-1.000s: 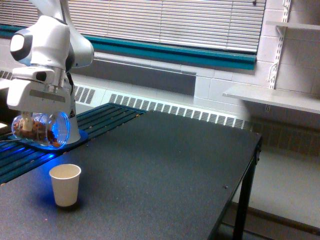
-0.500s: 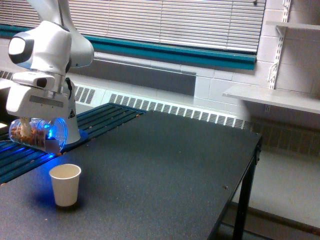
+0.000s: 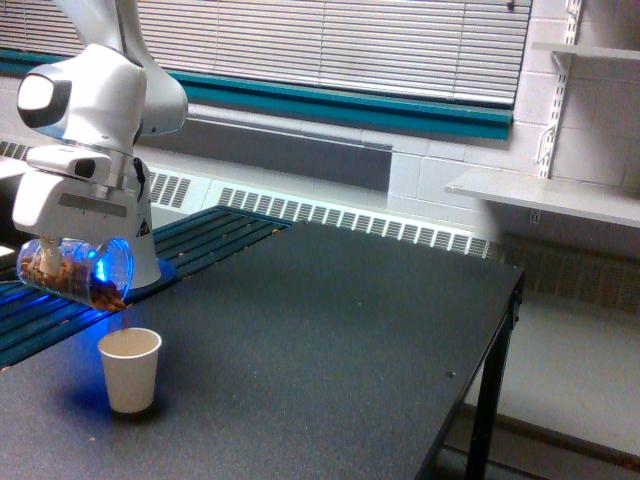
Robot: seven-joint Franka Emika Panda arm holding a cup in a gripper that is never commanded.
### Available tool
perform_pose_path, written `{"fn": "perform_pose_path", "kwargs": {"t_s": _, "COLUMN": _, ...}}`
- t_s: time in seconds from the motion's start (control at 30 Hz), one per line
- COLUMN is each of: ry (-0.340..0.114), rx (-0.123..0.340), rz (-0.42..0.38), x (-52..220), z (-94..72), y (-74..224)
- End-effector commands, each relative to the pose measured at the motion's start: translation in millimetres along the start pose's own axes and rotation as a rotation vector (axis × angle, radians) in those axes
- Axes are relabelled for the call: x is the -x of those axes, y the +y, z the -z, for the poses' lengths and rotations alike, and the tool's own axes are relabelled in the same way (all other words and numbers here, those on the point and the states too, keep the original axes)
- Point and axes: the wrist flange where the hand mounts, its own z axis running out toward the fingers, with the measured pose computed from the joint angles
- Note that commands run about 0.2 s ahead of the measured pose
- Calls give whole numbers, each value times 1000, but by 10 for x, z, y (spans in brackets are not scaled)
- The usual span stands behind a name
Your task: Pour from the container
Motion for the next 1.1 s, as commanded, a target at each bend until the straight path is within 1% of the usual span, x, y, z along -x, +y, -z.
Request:
{"fn": "perform_pose_path", "kwargs": {"t_s": 0.03, "ry": 4, "rx": 18, "rz": 3, "x": -41, "z": 10, "y": -8}}
{"fn": "perform_pose_path", "kwargs": {"t_s": 0.27, "ry": -4, "rx": 43, "rz": 9, "x": -48, "z": 16, "y": 25}}
{"fn": "perform_pose_path", "kwargs": {"t_s": 0.67, "ry": -5, "rx": 53, "rz": 36, "x": -91, "z": 41, "y": -9}}
{"fn": "perform_pose_path", "kwargs": {"t_s": 1.1, "ry": -10, "rx": 89, "rz": 69, "x": -168, "z": 85, "y": 10}}
